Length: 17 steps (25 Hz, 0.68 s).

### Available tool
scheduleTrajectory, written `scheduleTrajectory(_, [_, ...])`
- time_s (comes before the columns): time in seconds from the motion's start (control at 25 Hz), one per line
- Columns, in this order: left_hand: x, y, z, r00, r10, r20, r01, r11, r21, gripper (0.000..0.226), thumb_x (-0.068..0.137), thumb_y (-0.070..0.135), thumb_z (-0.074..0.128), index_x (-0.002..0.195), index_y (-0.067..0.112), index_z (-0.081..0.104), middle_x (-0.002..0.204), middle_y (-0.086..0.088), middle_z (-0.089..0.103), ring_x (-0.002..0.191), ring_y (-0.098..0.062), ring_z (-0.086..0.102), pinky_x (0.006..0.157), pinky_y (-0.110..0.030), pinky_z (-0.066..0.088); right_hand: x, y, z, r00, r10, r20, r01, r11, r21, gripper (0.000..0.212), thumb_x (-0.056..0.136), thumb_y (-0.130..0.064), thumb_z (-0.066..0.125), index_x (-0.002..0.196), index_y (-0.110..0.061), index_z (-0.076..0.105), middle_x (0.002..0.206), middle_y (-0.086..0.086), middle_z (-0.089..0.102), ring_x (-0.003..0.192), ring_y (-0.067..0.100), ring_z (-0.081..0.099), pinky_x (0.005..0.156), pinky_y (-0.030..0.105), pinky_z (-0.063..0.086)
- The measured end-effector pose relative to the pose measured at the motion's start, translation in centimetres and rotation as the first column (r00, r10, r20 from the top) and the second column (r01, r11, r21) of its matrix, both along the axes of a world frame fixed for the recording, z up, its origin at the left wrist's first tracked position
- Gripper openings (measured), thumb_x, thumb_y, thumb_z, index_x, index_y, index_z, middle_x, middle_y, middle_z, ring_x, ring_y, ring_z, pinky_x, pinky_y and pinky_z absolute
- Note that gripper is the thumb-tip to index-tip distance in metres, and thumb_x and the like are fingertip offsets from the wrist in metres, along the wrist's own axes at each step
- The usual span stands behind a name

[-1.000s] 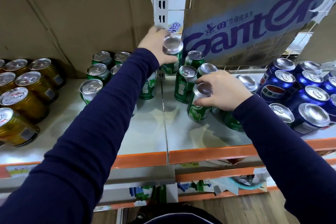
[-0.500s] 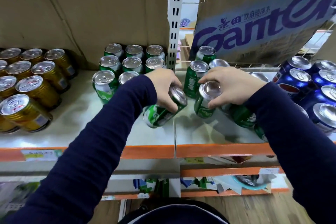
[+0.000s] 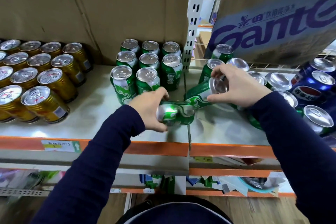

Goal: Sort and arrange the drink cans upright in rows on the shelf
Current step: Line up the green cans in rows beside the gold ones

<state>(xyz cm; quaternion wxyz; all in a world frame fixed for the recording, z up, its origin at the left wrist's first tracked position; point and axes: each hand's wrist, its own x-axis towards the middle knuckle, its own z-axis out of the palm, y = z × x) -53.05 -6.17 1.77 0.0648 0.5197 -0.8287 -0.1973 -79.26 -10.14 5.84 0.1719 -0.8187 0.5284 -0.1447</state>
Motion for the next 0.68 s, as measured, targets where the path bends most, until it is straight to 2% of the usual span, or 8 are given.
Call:
scheduleTrajectory(0.08, [1.1,0.1,2.2,0.999,0.023,-0.042,-0.027,0.995,-0.099,0.072,0.05,0.057,0.077,0.108,0.022,0.051,0.085,0.007,0.059,0.079,-0.018,0.058,0.07,-0.03,0.049,0.0,0.3,0.3,0.992,0.015,-0.123,-0.006,0.998,0.067,0.061,0.063,-0.041,0.083,0.108,-0.019,0.049,0.099,-0.003,0.054,0.084,0.012,0.051,0.069,0.022,0.035])
scheduleTrajectory(0.16, [2.1,-0.3,3.9,1.0,0.013,-0.022,-0.016,0.985,-0.172,0.074,0.045,0.073,0.063,0.101,0.026,0.057,0.081,0.01,0.061,0.075,-0.016,0.058,0.069,-0.029,0.048,0.2,0.9,0.0,0.983,0.022,-0.182,0.021,0.973,0.231,0.063,0.064,-0.04,0.083,0.11,-0.02,0.044,0.095,-0.002,0.059,0.077,0.01,0.056,0.063,0.02,0.039])
scheduleTrajectory(0.28, [3.2,-0.9,4.5,0.996,0.055,0.076,-0.04,0.982,-0.184,0.074,0.046,0.075,0.067,0.102,0.027,0.058,0.079,0.007,0.063,0.075,-0.018,0.057,0.07,-0.03,0.048,0.8,1.8,-1.6,0.977,0.033,-0.208,0.048,0.926,0.374,0.067,0.067,-0.038,0.082,0.114,-0.023,0.036,0.089,0.005,0.064,0.066,0.012,0.06,0.059,0.023,0.045])
scheduleTrajectory(0.4, [4.1,-0.9,3.7,0.988,0.083,0.13,-0.066,0.989,-0.13,0.074,0.046,0.071,0.075,0.1,0.027,0.048,0.081,0.004,0.063,0.074,-0.02,0.056,0.069,-0.034,0.049,1.7,1.8,-1.8,0.996,-0.051,-0.068,0.075,0.902,0.426,0.051,0.078,-0.033,0.073,0.116,-0.022,0.04,0.078,0.005,0.068,0.064,0.016,0.065,0.068,0.032,0.054])
scheduleTrajectory(0.52, [5.0,-0.7,3.4,0.993,0.106,0.054,-0.101,0.99,-0.093,0.074,0.045,0.067,0.078,0.098,0.029,0.044,0.077,0.004,0.06,0.072,-0.02,0.056,0.067,-0.033,0.048,2.8,1.3,-1.6,0.971,-0.21,0.115,0.137,0.879,0.456,0.026,0.09,-0.029,0.057,0.11,-0.012,0.053,0.072,0.008,0.059,0.059,0.026,0.06,0.059,0.039,0.055])
scheduleTrajectory(0.6, [5.4,-0.6,3.2,0.995,0.097,0.004,-0.096,0.991,-0.098,0.072,0.043,0.067,0.078,0.097,0.031,0.046,0.084,0.004,0.063,0.076,-0.02,0.057,0.069,-0.034,0.049,3.6,0.8,-1.2,0.927,-0.336,0.166,0.203,0.822,0.531,0.027,0.094,-0.031,0.05,0.101,-0.006,0.056,0.072,0.012,0.056,0.055,0.029,0.058,0.051,0.035,0.053])
scheduleTrajectory(0.68, [5.5,-0.7,3.0,0.995,0.094,-0.022,-0.096,0.99,-0.103,0.071,0.043,0.068,0.077,0.097,0.032,0.048,0.09,0.005,0.063,0.08,-0.019,0.057,0.072,-0.034,0.049,4.3,0.7,-1.2,0.899,-0.415,0.141,0.212,0.694,0.688,0.025,0.096,-0.028,0.044,0.093,-0.005,0.052,0.066,0.015,0.062,0.044,0.025,0.056,0.043,0.026,0.048])
